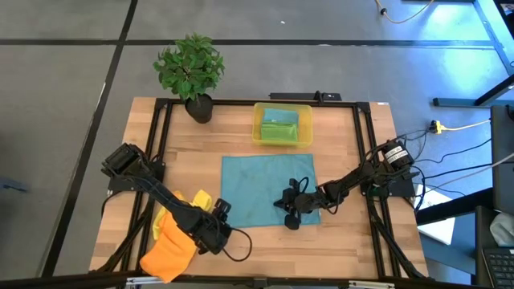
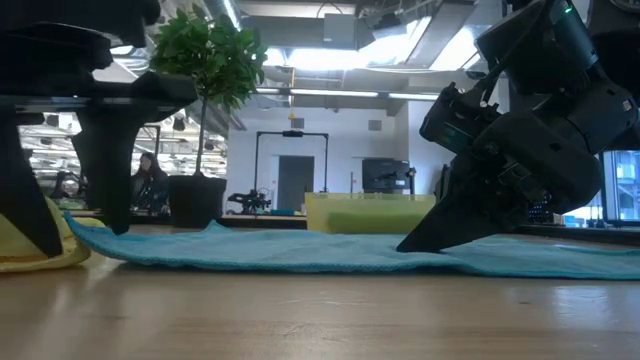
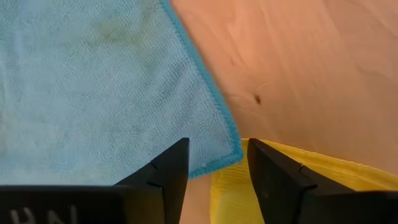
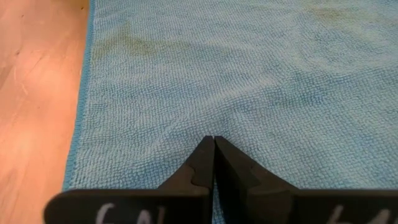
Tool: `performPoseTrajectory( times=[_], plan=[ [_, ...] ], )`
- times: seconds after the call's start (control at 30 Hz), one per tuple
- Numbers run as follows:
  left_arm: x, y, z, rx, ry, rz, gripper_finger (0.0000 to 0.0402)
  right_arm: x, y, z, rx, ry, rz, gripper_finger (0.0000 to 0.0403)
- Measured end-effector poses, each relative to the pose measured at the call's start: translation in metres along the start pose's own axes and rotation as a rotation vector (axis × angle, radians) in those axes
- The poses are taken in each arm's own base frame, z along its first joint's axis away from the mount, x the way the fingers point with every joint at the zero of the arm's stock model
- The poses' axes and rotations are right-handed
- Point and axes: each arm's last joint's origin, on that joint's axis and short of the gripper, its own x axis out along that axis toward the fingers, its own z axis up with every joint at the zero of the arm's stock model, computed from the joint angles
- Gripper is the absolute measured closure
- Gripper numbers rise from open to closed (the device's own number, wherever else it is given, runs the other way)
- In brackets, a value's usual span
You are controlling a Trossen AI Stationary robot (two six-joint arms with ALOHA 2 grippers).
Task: Fold microfiber towels
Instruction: Fold the blue microfiber towel
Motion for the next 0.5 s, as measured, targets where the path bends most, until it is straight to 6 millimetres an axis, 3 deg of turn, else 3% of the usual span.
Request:
performPoseTrajectory(
  times=[0.5],
  plan=[
    [0.0002,0.0004,0.0,-0.032,0.002,-0.005,0.033,0.0,0.0,0.0,0.0,0.0,0.0,0.0386]
  ],
)
